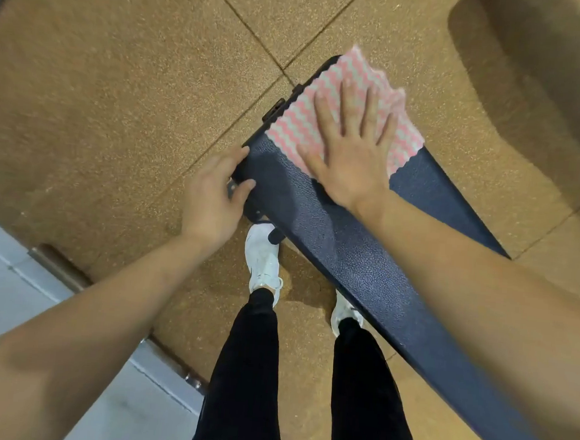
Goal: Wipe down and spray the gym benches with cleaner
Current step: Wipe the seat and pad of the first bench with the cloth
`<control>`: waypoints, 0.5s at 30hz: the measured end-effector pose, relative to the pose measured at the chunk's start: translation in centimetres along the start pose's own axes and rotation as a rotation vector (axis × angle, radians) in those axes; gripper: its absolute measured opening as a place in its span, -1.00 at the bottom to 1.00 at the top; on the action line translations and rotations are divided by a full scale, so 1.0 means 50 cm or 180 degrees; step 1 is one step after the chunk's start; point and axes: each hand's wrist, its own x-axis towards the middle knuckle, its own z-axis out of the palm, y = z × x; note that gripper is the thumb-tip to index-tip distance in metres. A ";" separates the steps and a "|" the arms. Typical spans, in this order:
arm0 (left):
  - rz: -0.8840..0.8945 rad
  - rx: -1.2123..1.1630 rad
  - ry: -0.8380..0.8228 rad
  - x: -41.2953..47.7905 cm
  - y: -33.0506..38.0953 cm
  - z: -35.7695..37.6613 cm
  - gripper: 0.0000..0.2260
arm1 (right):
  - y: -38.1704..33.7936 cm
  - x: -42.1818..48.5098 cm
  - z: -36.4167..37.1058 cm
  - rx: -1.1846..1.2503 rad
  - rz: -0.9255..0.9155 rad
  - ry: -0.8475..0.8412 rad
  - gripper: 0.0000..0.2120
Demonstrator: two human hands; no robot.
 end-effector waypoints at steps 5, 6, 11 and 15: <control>-0.0108 -0.0289 0.0020 -0.006 -0.006 -0.007 -0.58 | -0.078 -0.065 0.046 -0.0256 -0.0999 -0.0136 -0.30; -0.0183 -0.0322 0.0015 -0.007 -0.010 -0.009 -0.59 | -0.093 -0.073 0.051 -0.0278 -0.1116 -0.0181 -0.29; -0.1056 -0.0721 0.0355 -0.034 -0.041 -0.022 -0.67 | -0.133 -0.058 0.038 -0.0183 -0.1899 -0.0456 -0.30; -0.1264 -0.0725 0.0601 -0.051 -0.034 -0.037 -0.68 | -0.121 0.011 -0.018 0.0566 -0.1889 -0.0575 -0.25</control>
